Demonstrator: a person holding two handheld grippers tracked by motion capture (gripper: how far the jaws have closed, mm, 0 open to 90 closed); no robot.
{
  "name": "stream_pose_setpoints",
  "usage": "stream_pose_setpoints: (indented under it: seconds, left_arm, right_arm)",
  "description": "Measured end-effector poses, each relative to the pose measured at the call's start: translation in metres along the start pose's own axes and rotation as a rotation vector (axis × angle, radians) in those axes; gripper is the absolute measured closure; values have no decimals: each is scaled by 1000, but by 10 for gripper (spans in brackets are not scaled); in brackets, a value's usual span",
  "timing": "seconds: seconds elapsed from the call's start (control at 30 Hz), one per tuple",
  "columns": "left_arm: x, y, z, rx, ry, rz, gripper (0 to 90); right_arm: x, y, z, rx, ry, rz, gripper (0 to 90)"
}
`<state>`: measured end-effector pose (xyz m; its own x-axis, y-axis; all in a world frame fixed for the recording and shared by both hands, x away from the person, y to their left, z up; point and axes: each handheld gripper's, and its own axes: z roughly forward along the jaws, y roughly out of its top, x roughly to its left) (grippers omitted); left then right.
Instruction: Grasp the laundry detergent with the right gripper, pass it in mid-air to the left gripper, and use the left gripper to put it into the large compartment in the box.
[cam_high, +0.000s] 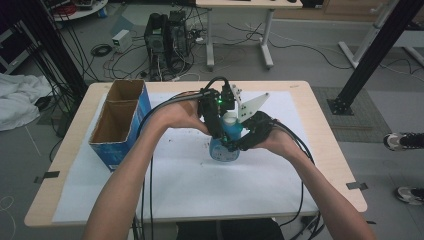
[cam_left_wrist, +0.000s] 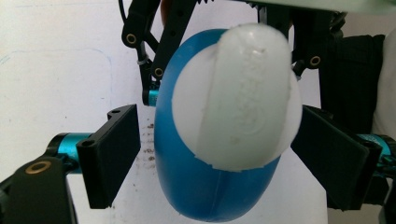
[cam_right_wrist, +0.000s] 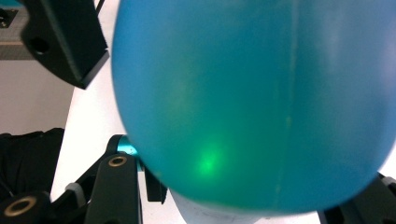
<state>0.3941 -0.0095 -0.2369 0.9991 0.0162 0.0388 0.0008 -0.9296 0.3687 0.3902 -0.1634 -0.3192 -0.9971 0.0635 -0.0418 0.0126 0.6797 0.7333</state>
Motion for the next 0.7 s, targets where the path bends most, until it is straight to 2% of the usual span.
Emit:
stream_pose_setpoints:
  seconds: [0.53,0.57,0.6,0.63,0.7]
  left_arm:
    - [1,-1,2,6,-10,-6,212]
    - [1,-2,2,6,-10,-6,214]
    - [1,-2,2,4,-12,-5,214]
    - [1,-2,1,3,-10,-4,230]
    - [1,-2,1,-3,-16,-8,231]
  right_arm:
    - [0,0,4,0,1,-1,454]
    - [-1,0,3,3,10,-25,454]
    - [-1,0,3,3,10,-25,454]
    - [1,1,4,-4,4,13,454]
    - [1,0,5,-6,2,5,453]
